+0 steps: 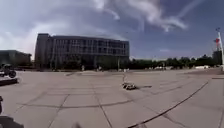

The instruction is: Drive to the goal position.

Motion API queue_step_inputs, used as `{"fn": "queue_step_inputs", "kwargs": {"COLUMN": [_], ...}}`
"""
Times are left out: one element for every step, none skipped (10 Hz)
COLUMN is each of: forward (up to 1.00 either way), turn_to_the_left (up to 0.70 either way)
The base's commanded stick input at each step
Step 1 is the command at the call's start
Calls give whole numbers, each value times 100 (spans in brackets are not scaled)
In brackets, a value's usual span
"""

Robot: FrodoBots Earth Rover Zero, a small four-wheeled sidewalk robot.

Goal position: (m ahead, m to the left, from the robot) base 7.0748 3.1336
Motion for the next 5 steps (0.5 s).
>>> {"fn": "queue_step_inputs", "kwargs": {"forward": [70, 70, 70, 70, 70], "turn_to_the_left": [9, 9, 9, 9, 9]}}
